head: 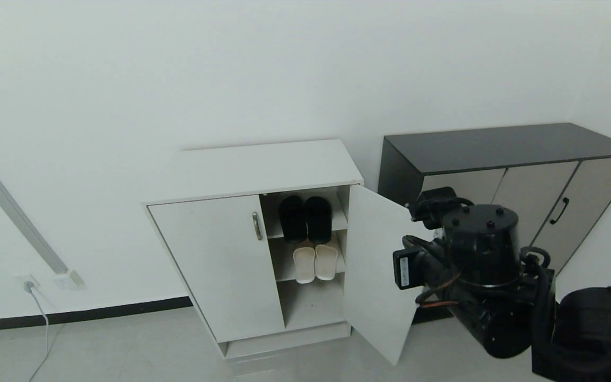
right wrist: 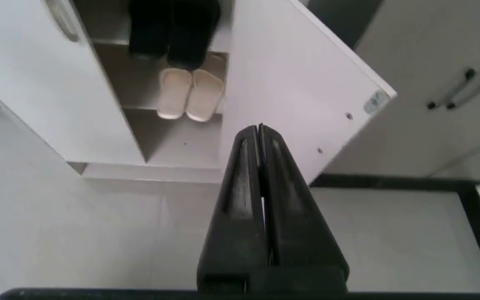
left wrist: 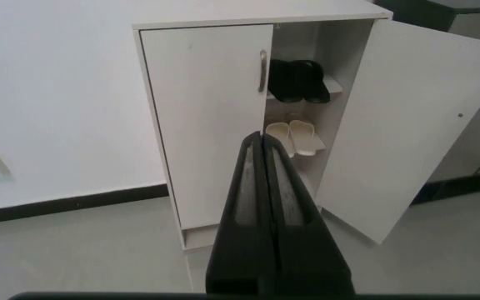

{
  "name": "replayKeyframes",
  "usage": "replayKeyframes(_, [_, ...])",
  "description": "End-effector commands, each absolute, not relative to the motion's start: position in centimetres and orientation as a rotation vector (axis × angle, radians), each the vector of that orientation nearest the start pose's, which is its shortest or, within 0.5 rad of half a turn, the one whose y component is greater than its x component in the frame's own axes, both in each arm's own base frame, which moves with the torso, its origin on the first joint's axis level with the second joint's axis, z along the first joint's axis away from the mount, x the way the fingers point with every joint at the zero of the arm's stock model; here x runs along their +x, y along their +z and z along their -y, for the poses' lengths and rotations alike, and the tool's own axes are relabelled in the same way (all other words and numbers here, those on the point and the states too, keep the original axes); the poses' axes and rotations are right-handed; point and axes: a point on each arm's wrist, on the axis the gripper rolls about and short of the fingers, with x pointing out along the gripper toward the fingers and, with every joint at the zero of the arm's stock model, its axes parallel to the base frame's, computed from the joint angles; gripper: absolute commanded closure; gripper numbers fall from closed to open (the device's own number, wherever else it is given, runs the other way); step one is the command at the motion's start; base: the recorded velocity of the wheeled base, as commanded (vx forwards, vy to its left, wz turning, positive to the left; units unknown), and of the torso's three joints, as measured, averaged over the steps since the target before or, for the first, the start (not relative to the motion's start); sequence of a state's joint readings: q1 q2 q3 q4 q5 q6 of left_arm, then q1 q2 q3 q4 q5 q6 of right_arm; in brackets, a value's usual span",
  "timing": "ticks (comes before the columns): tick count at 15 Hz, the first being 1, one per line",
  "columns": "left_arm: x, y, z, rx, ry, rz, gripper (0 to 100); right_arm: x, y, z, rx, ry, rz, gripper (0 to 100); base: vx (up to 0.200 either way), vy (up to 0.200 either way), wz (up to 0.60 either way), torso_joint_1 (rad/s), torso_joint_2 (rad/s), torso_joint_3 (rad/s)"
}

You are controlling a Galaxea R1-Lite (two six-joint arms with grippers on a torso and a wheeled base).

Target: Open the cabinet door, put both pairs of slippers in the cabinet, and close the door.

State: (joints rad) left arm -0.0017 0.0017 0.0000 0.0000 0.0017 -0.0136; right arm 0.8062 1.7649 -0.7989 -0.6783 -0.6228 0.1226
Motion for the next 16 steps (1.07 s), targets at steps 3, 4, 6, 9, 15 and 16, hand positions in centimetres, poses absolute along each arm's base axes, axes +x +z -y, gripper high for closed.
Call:
replayKeyframes(3, [-2.3,7.6,0.0,-0.011,0.0,-0.002,100,29.8,17.6,-18.1,0.0,0.041,-0.199,100,0.0,0.0,0.0,0.0,0.0,0.0])
replayKeyframes(4, [-2.3,7.6,0.0,-0.008,0.0,0.0,100,31.5,17.3,-17.5,0.01,0.023,-0.199,100,0.0,0.0,0.0,0.0,0.0,0.0])
replayKeyframes(6, [-2.3,7.6,0.0,-0.008,0.0,0.0,100,33.4,16.8,-16.3,0.018,0.016,-0.208,100,0.0,0.0,0.0,0.0,0.0,0.0])
replayKeyframes(9, [-2.3,7.6,0.0,-0.008,0.0,-0.002,100,35.3,16.2,-15.2,0.035,0.017,-0.215,100,0.0,0.0,0.0,0.0,0.0,0.0])
replayKeyframes(15, [-2.3,7.6,0.0,-0.008,0.0,-0.002,100,38.4,13.5,-15.6,0.067,-0.001,-0.257,100,0.0,0.0,0.0,0.0,0.0,0.0])
replayKeyframes(16, [-2.3,7.6,0.0,-0.008,0.0,0.0,100,39.5,12.6,-15.3,0.066,-0.019,-0.266,100,0.0,0.0,0.0,0.0,0.0,0.0])
